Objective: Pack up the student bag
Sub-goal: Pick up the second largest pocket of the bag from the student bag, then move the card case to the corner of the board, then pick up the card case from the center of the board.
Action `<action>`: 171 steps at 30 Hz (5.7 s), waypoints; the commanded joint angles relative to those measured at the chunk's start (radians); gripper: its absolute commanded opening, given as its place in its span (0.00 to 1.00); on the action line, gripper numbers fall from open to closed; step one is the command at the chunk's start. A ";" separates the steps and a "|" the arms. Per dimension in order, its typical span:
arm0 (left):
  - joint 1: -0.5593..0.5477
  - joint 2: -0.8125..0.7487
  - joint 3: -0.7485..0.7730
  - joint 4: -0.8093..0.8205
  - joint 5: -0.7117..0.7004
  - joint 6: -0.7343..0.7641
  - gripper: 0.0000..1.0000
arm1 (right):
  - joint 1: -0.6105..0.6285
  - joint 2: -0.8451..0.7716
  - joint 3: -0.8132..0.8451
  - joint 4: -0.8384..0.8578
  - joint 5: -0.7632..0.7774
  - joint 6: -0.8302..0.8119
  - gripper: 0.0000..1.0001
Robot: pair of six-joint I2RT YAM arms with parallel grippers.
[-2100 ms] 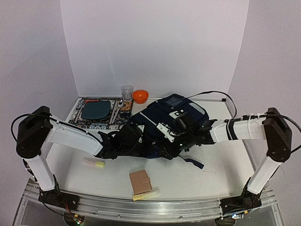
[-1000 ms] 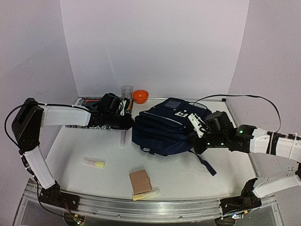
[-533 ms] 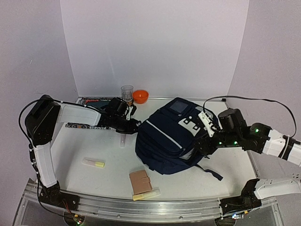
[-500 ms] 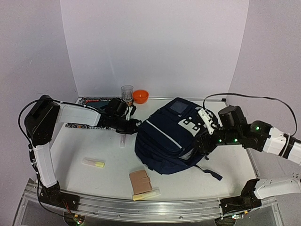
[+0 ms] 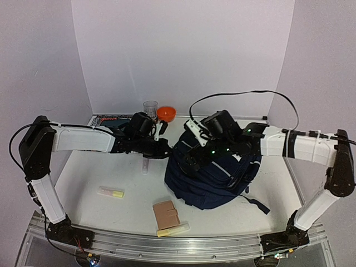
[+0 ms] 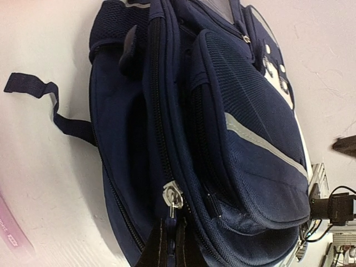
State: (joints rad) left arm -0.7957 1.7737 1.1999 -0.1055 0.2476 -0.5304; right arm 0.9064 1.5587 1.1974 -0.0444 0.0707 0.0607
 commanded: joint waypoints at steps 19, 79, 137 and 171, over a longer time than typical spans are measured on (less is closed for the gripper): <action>-0.018 -0.129 0.028 0.090 0.018 -0.026 0.00 | 0.132 0.125 0.050 -0.098 0.523 -0.127 0.66; -0.356 -0.111 -0.082 -0.480 -0.332 -0.315 0.98 | -0.050 0.219 0.416 -0.150 0.467 -0.172 0.00; -0.093 0.027 0.052 -0.794 -0.349 -0.899 1.00 | -0.054 0.159 0.279 -0.114 0.360 -0.076 0.00; -0.048 0.037 -0.030 -0.734 -0.338 -0.852 0.65 | -0.065 0.120 0.265 -0.074 0.301 -0.109 0.00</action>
State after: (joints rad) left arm -0.8444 1.8554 1.1834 -0.8256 -0.0747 -1.4446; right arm 0.8600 1.7289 1.4494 -0.1143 0.3462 -0.0414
